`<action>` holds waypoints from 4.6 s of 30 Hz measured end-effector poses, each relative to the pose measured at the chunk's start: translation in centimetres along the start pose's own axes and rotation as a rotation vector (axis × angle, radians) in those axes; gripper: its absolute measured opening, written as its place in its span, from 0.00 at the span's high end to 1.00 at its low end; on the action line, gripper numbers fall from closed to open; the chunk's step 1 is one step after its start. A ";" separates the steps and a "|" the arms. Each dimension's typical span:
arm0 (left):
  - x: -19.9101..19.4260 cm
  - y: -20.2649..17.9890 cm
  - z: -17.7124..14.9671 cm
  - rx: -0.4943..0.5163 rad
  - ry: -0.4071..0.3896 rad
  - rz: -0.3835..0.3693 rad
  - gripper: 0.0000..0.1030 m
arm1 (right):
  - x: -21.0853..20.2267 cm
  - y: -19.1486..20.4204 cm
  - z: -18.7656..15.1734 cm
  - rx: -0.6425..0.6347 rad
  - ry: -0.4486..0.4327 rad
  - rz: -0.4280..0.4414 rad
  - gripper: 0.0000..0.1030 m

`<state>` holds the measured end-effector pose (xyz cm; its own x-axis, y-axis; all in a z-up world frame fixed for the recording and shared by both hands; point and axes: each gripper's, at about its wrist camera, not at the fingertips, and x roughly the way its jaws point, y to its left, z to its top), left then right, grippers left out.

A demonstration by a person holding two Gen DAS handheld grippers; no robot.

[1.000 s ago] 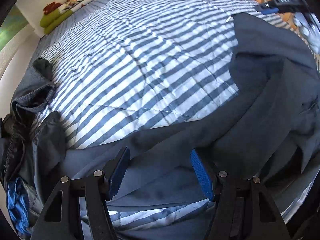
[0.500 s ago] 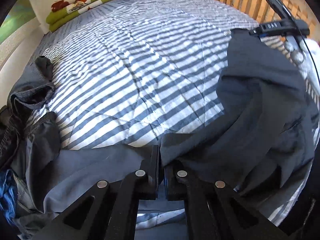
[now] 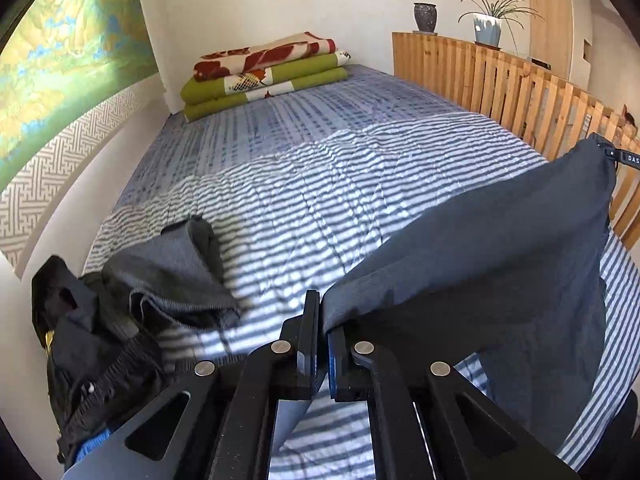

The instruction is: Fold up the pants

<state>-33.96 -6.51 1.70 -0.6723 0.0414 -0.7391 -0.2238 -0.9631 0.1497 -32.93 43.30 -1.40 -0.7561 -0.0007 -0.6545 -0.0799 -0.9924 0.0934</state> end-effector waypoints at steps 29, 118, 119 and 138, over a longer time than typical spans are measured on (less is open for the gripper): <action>4.0 -27.0 -12.1 0.479 0.186 -0.437 0.34 | 12.2 -10.2 -9.6 0.214 0.423 -0.030 0.39; -15.9 12.7 -37.1 -0.361 0.284 -0.041 0.48 | -9.6 27.0 -31.2 -0.795 0.625 0.647 0.58; -14.6 13.1 -36.8 -0.370 0.293 -0.030 0.48 | -9.3 27.1 -30.2 -0.782 0.597 0.633 0.56; -8.1 13.9 -34.0 -0.323 0.312 0.017 0.71 | 2.5 32.5 -26.7 -0.875 0.539 0.490 0.93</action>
<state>-7.63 -29.26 -12.55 -0.4177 -0.0094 -0.9086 0.0504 -0.9986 -0.0128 -20.05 7.80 -20.04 -0.1868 -0.2550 -0.9487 0.7877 -0.6160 0.0104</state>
